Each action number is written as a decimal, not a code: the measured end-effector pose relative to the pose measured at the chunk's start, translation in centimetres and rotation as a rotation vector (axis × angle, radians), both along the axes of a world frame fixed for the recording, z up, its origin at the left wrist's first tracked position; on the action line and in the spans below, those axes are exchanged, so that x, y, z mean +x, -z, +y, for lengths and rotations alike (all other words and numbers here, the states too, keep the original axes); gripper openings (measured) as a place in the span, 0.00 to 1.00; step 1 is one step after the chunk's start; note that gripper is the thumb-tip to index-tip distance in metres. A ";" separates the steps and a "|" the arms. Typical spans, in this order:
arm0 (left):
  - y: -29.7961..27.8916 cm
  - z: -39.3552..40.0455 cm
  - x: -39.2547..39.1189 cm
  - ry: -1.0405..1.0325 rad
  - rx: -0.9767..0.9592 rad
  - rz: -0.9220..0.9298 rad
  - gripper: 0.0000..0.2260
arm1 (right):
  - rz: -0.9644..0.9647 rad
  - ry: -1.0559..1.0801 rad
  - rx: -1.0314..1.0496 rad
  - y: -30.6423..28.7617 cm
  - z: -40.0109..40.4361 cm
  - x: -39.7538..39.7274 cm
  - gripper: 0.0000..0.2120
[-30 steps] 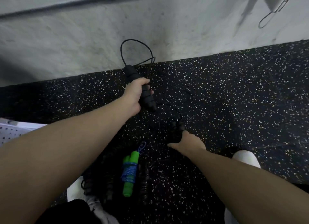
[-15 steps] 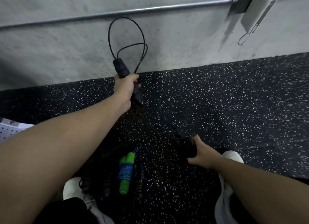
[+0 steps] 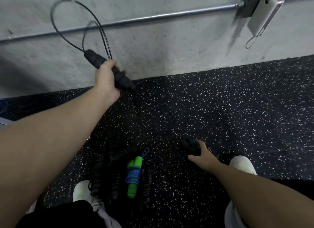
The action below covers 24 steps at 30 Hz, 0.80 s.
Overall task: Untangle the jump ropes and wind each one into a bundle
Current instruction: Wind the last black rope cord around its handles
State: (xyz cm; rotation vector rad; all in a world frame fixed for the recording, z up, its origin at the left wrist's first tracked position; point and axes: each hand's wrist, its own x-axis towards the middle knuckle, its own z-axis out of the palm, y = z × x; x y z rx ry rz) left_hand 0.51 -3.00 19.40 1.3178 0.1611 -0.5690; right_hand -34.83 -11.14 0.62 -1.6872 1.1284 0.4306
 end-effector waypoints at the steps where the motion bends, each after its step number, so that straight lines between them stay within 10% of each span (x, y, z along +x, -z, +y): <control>1: 0.3 0.0 -0.3 0.030 -0.004 0.042 0.07 | -0.042 -0.036 -0.027 0.0 0.2 0.2 0.41; 7: 0.9 -0.8 -2.3 0.209 -0.021 0.136 0.05 | -0.080 -0.328 -0.198 -0.4 1.1 3.7 0.38; 14: -4.7 -1.1 -4.3 0.564 -0.051 0.033 0.05 | -0.555 0.070 -0.559 -10.5 -1.4 11.3 0.34; 18: -9.8 -1.2 -5.8 0.616 -0.141 -0.052 0.06 | -0.544 -0.131 -0.806 -19.1 -4.4 14.8 0.33; 24: -15.1 -0.3 -8.2 0.531 -0.194 -0.127 0.06 | -0.525 -0.295 -0.602 -27.8 -7.1 12.7 0.16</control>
